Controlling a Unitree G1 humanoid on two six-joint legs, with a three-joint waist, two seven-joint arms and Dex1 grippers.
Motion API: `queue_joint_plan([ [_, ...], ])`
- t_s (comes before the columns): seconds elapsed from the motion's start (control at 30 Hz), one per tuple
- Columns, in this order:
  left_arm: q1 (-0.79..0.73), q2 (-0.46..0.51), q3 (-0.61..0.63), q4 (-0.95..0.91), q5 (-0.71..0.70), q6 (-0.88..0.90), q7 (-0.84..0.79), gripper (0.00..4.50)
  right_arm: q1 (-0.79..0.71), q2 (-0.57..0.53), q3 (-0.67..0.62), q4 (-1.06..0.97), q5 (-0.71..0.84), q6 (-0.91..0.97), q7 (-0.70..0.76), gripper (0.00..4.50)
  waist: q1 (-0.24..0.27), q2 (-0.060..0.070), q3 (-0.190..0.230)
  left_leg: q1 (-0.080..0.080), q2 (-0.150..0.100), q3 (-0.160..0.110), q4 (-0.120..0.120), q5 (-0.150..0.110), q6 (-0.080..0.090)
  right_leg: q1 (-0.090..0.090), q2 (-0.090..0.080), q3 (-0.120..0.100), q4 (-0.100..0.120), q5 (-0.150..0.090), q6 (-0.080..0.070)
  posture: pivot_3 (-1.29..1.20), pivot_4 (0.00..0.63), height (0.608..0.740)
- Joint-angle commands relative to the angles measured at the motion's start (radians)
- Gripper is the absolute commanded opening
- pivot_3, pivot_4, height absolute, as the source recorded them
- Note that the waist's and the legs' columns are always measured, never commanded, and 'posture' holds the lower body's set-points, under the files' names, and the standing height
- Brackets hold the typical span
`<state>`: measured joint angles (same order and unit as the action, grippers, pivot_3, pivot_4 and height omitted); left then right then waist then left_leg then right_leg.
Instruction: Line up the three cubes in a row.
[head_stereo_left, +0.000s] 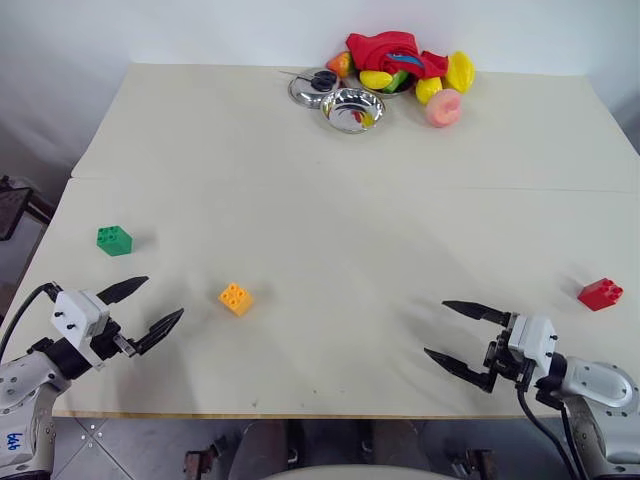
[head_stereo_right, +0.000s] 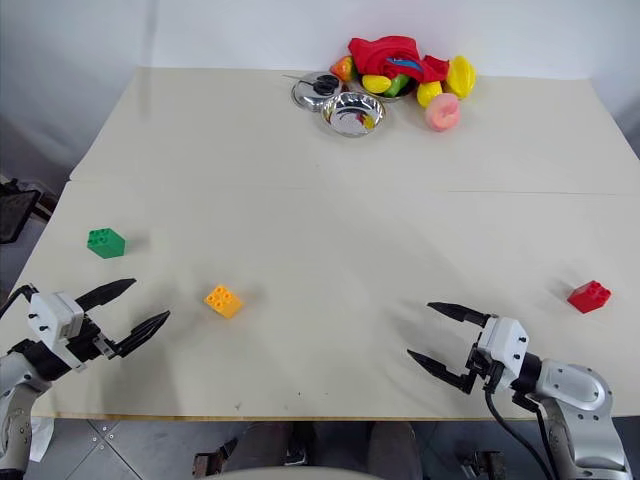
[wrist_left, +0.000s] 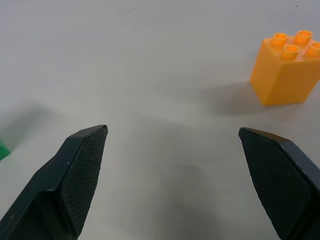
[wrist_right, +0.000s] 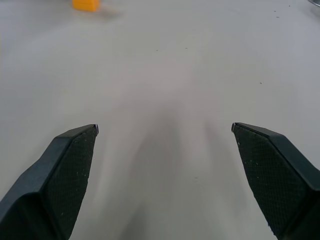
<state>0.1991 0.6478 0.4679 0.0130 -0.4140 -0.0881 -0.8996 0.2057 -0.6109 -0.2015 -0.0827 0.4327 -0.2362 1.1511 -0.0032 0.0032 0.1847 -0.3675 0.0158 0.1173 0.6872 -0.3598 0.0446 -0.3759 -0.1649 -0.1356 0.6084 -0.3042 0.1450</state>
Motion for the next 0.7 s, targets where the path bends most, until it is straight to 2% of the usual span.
queue_joint_plan([
  [0.03, -0.005, 0.019, 0.009, -0.015, -0.013, 0.003, -0.008, 4.47, -0.01, 0.008, -0.008, -0.008, 0.026, -0.01, -0.007, 4.5, 0.0, 0.0, 0.0, 0.0, 0.0, 0.0, 0.0, 0.0, 0.0, 0.0, 0.0, 0.0, 0.0, 0.0, 0.0, 0.0, 0.15, 0.74],
  [0.1, -0.034, 0.017, 0.022, -0.074, -0.118, 0.086, -0.021, 4.47, -0.007, 0.01, -0.026, -0.021, 0.043, -0.003, -0.022, 4.5, 0.003, 0.0, 0.0, 0.0, 0.0, 0.0, 0.0, 0.0, 0.0, 0.0, 0.0, 0.0, 0.0, 0.0, 0.0, 0.0, 0.15, 0.74],
  [0.2, -0.112, 0.042, -0.014, -0.17, -0.2, 0.223, -0.004, 4.47, 0.006, 0.02, -0.092, -0.06, 0.099, 0.038, -0.092, 4.5, 0.014, 0.0, 0.0, -0.001, 0.0, -0.002, 0.002, 0.0, 0.0, 0.0, 0.0, 0.0, 0.001, 0.0, 0.0, 0.0, 0.15, 0.74],
  [0.33, -0.266, 0.035, -0.137, -0.267, -0.2, 0.309, 0.02, 4.47, 0.075, 0.013, -0.211, -0.15, 0.215, 0.154, -0.178, 4.5, 0.027, 0.001, 0.0, -0.002, -0.001, -0.003, 0.006, 0.0, 0.0, 0.002, 0.0, 0.0, 0.003, 0.0, 0.001, 0.0, 0.15, 0.74],
  [0.5, -0.429, -0.003, -0.339, -0.286, -0.163, 0.394, -0.004, 4.47, 0.192, 0.076, -0.39, -0.249, 0.248, 0.162, -0.32, 4.5, 0.029, 0.002, -0.001, -0.002, -0.001, -0.002, 0.006, 0.0, 0.0, 0.001, 0.002, 0.001, 0.003, 0.0, 0.001, 0.0, 0.15, 0.74],
  [0.7, -0.515, -0.035, -0.46, -0.257, -0.108, 0.449, 0.01, 4.47, 0.344, 0.198, -0.65, -0.165, 0.261, 0.126, -0.47, 4.5, 0.027, 0.002, -0.001, -0.002, -0.001, 0.0, 0.004, 0.0, 0.0, 0.0, 0.003, 0.002, 0.002, 0.0, 0.001, 0.0, 0.15, 0.74],
])
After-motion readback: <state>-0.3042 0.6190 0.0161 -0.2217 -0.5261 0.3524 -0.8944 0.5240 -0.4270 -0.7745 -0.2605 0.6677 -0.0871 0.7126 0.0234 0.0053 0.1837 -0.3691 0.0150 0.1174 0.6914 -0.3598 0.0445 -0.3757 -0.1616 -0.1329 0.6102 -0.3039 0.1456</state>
